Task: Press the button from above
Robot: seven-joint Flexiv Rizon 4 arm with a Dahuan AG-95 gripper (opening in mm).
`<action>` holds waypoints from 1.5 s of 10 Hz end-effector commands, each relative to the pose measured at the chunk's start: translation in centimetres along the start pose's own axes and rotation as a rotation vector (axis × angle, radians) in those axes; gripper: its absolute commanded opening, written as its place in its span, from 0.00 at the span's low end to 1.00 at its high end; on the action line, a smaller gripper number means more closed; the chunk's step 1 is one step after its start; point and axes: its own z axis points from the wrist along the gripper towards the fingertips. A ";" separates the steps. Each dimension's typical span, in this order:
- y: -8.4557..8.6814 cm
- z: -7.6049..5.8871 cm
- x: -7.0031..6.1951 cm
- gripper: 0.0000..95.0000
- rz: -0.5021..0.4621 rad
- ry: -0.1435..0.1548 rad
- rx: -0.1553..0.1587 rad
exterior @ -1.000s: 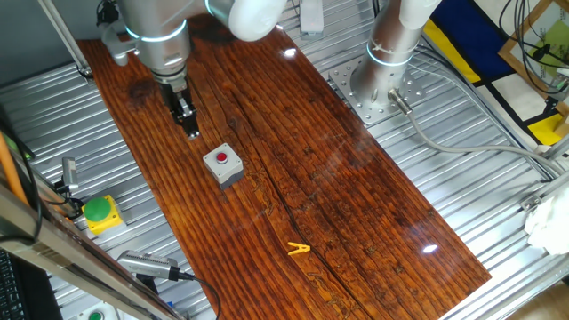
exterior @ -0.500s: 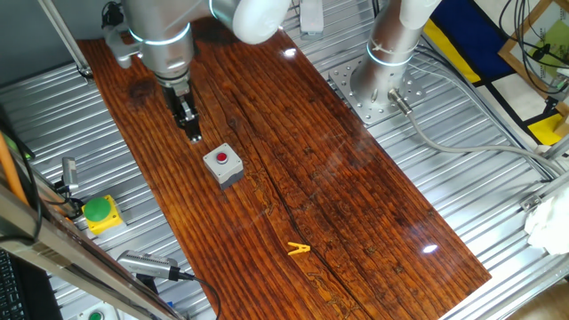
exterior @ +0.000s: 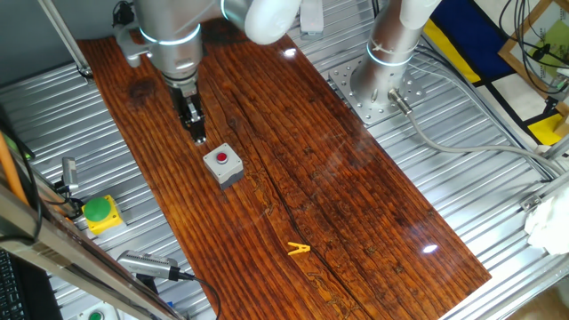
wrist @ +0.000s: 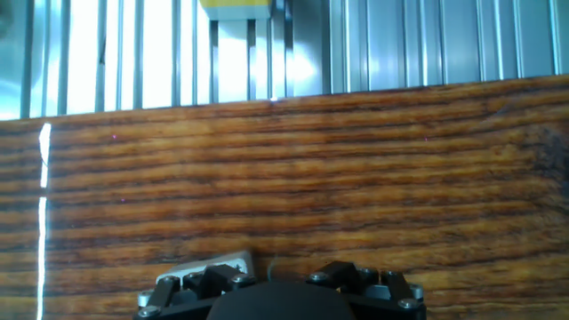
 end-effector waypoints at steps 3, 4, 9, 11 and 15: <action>0.4 0.5 0.6 0.80 -0.002 -0.009 0.001; 0.3 0.8 0.8 0.80 -0.003 -0.012 0.001; -0.1 1.2 1.3 0.80 0.019 -0.014 -0.011; -0.1 1.2 1.3 0.80 0.035 0.002 -0.016; -0.1 0.8 1.4 0.80 0.044 0.035 -0.012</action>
